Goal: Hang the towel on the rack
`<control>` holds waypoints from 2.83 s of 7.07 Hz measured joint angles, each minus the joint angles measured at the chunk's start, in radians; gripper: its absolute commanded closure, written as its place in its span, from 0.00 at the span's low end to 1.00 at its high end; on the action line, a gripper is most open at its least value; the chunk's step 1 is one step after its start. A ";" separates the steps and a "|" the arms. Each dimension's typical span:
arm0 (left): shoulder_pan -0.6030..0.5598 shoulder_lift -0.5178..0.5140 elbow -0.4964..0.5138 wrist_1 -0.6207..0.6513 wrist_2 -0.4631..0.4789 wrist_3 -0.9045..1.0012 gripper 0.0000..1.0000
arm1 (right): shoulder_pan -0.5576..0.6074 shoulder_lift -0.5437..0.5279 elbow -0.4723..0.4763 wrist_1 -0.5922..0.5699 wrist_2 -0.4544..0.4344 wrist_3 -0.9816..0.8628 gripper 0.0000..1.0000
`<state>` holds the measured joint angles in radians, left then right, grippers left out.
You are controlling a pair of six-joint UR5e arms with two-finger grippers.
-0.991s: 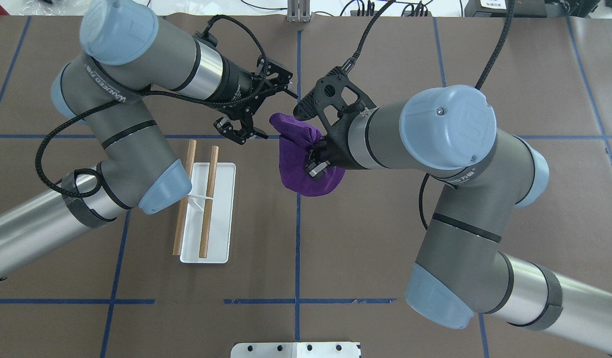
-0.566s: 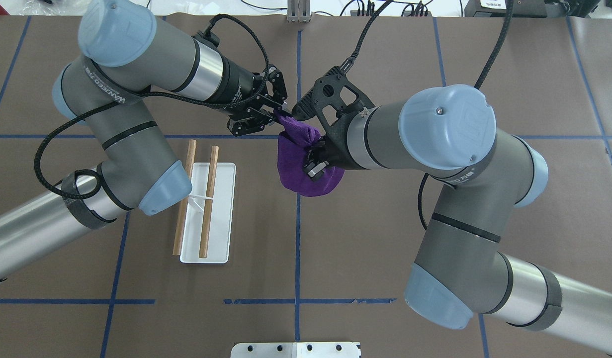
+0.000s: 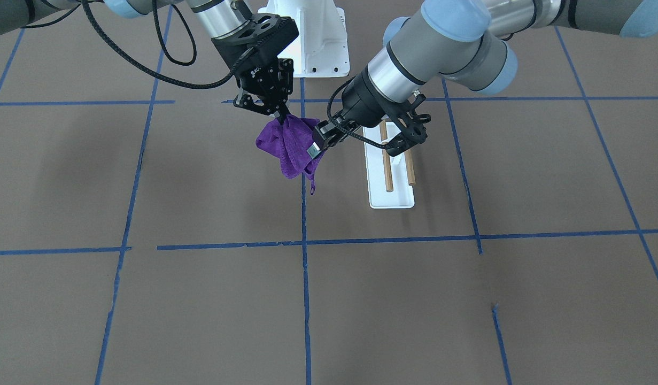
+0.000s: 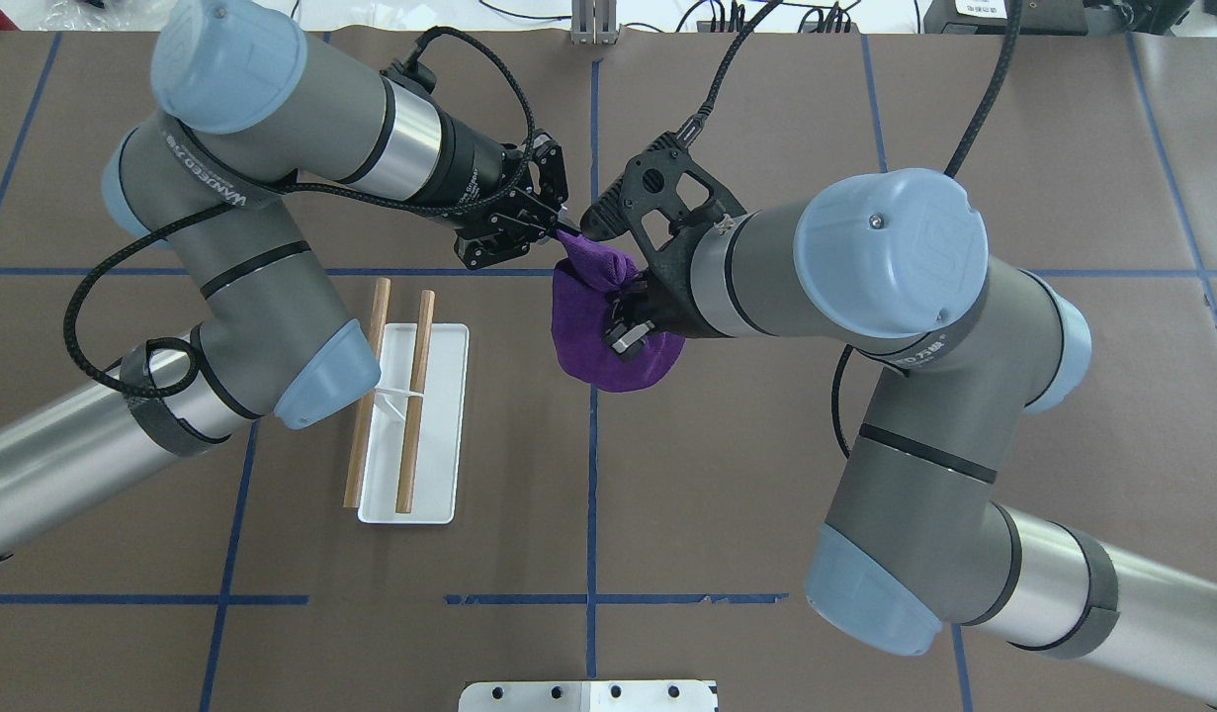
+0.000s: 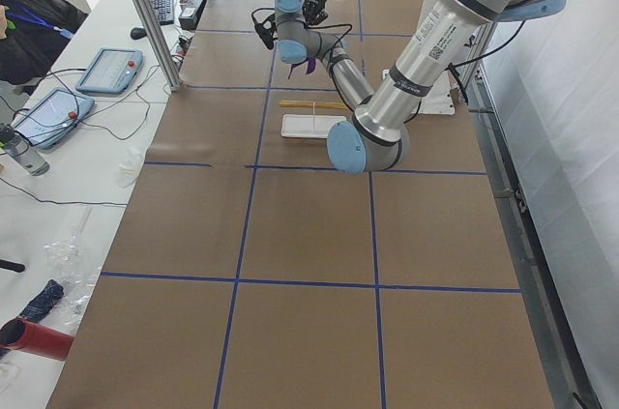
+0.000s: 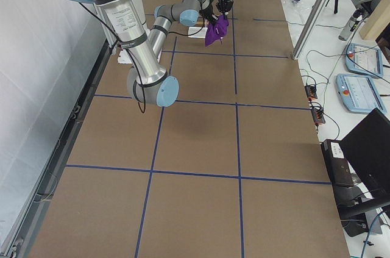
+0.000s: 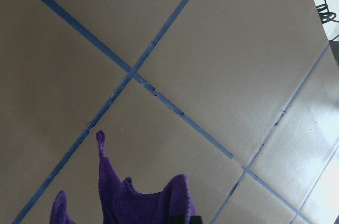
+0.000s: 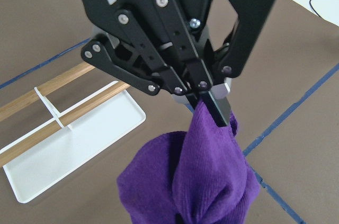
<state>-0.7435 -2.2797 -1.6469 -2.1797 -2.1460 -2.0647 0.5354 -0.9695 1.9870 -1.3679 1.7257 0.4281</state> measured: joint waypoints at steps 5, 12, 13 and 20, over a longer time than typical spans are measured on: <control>-0.001 0.013 -0.020 0.003 0.000 0.000 1.00 | 0.038 -0.006 0.002 -0.103 0.070 0.015 0.00; -0.034 0.350 -0.224 0.012 -0.009 0.338 1.00 | 0.423 -0.122 -0.175 -0.378 0.331 -0.361 0.00; -0.043 0.406 -0.236 0.012 -0.009 0.419 1.00 | 0.483 -0.147 -0.216 -0.376 0.355 -0.481 0.00; -0.110 0.566 -0.185 0.005 0.002 0.762 1.00 | 0.677 -0.225 -0.330 -0.372 0.419 -0.851 0.00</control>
<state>-0.8536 -1.7135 -1.8317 -2.1746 -2.1441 -1.3023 1.2121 -1.1940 1.6572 -1.7396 2.1444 -0.4230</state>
